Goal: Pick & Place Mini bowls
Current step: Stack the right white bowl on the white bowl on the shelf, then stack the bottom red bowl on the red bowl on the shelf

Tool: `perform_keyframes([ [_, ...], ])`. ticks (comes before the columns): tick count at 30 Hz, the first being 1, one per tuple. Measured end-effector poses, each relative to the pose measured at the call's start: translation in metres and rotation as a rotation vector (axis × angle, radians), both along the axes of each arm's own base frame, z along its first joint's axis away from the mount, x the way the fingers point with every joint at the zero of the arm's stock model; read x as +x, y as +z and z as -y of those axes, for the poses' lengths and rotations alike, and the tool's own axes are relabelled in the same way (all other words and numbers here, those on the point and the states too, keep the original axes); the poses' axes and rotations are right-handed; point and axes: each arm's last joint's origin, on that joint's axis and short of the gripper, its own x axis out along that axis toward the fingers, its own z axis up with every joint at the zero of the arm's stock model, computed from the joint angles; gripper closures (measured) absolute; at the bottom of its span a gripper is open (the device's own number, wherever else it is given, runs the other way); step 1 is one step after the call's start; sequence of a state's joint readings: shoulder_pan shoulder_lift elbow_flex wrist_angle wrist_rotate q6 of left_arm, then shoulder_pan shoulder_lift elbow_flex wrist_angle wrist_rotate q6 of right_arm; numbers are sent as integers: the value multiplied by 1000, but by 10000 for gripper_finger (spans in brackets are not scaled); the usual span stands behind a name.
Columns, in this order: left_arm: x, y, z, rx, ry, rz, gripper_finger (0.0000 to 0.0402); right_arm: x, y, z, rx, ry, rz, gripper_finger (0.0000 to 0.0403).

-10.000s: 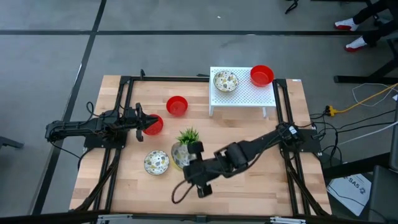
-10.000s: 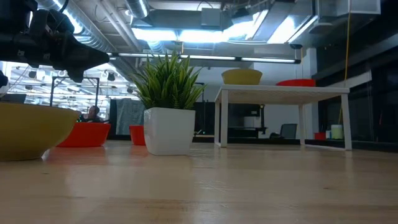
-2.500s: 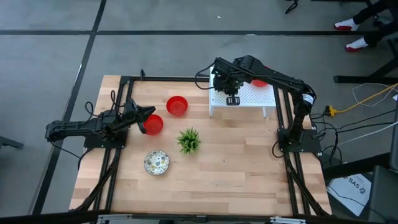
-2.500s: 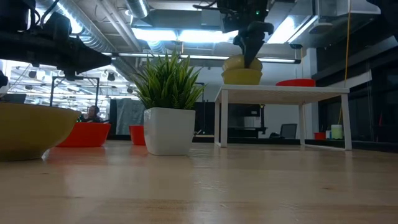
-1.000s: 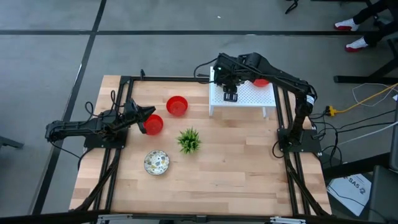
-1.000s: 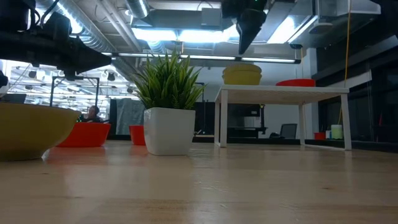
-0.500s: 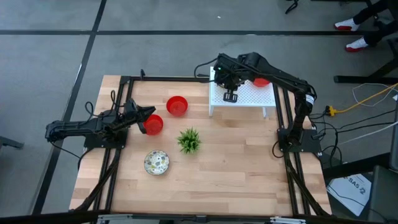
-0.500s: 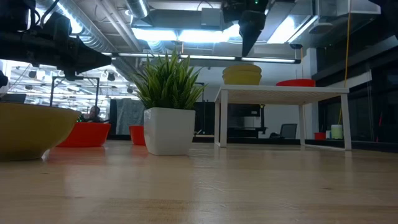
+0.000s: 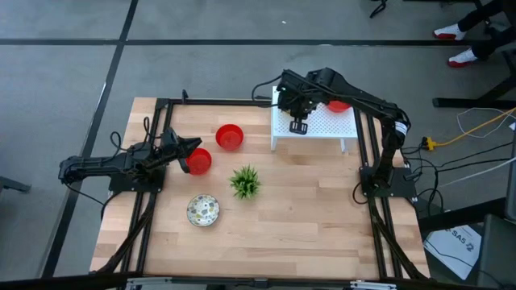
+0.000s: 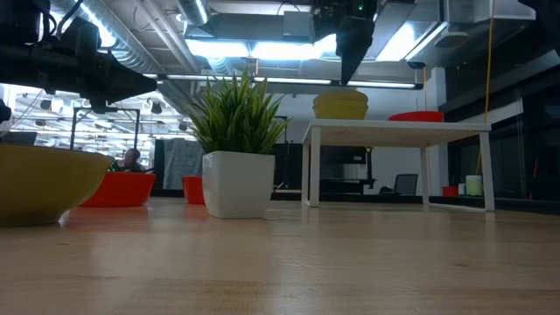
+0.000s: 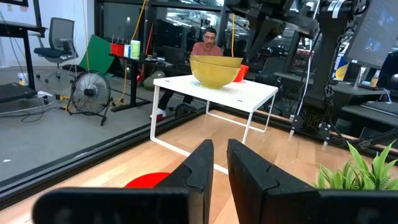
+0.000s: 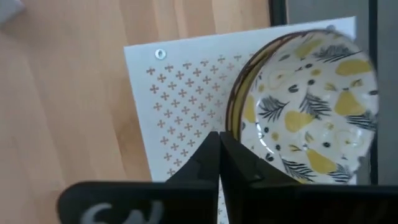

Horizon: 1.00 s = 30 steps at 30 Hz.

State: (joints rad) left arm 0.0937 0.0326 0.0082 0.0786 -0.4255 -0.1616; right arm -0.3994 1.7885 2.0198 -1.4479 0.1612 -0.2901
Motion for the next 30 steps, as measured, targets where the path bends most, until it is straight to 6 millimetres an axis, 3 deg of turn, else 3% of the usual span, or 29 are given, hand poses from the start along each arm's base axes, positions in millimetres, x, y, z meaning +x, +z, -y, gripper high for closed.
perform_keyframes([
  [21, 0, 0, 0, 0, 0, 0, 358, 6, -18, 4, 3, -3, -10, 399],
  [30, 0, 0, 0, 0, 0, 0, 360, 11, 10, -13, -31, 28, 97, 381],
])
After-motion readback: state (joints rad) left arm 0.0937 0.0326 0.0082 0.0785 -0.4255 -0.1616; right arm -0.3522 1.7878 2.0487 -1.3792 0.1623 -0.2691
